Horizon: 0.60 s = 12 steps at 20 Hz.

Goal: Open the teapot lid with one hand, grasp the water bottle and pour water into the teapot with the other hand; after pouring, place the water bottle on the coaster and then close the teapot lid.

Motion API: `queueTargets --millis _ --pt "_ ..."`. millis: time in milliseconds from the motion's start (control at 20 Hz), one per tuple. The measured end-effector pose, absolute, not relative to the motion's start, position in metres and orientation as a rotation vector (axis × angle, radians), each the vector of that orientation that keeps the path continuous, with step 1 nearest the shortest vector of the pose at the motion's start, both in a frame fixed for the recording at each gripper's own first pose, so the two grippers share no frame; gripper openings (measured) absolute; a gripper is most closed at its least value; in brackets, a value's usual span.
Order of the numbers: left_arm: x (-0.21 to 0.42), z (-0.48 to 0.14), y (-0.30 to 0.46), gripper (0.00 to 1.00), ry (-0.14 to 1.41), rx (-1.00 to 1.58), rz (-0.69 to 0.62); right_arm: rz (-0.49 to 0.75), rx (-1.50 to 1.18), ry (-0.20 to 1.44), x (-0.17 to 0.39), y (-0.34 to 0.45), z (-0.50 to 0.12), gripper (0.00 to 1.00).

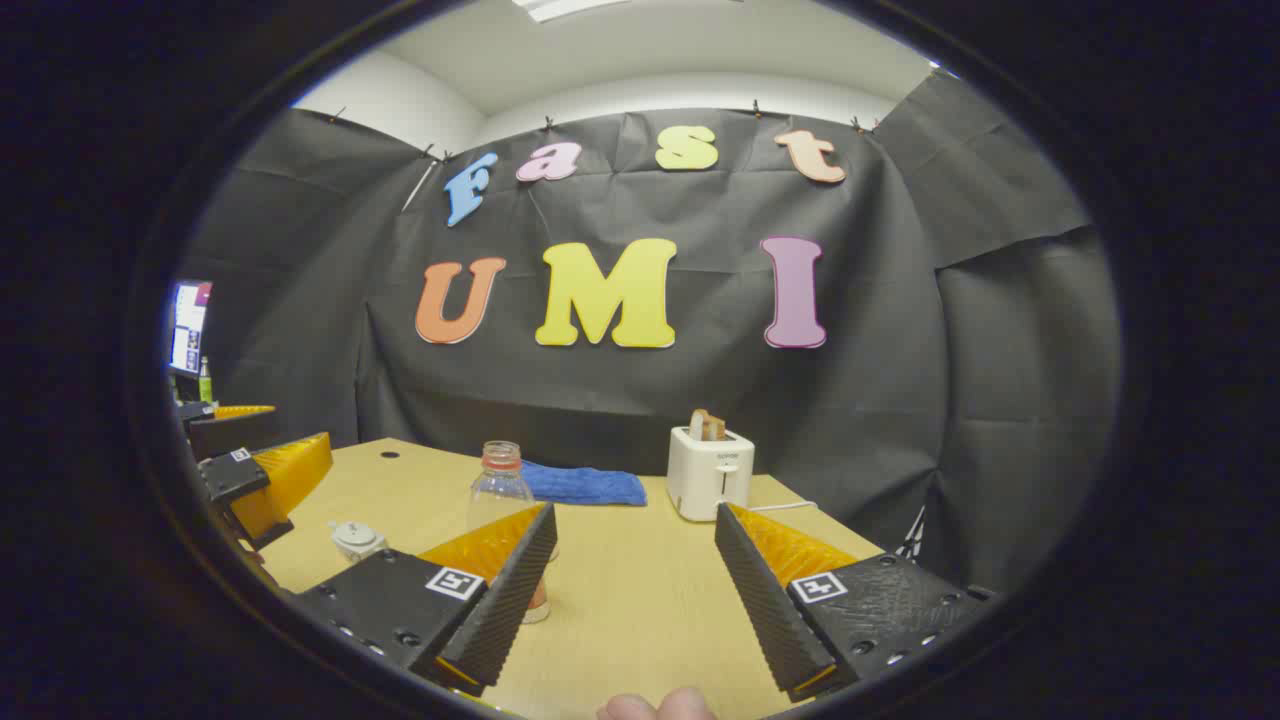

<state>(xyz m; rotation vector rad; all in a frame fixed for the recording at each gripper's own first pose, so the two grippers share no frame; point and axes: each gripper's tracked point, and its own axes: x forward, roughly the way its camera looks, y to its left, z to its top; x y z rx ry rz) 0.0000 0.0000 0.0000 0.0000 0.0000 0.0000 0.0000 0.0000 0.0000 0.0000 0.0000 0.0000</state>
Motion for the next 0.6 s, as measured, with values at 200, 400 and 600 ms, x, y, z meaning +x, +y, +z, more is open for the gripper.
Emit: queueTargets --millis 200,400,600 --pt "-0.0009 0.0028 0.0032 0.99 -0.004 -0.015 0.013 -0.021 0.010 -0.006 -0.0021 -0.0066 0.0022 0.99" --pt "-0.0008 0.0033 0.0045 0.99 -0.005 -0.021 0.026 -0.033 0.015 -0.015 -0.0029 -0.0094 0.0053 0.99" --pt "0.0001 0.0023 0.0052 0.99 -0.006 -0.028 0.034 -0.028 0.017 -0.013 -0.0032 -0.0065 0.0034 0.99"
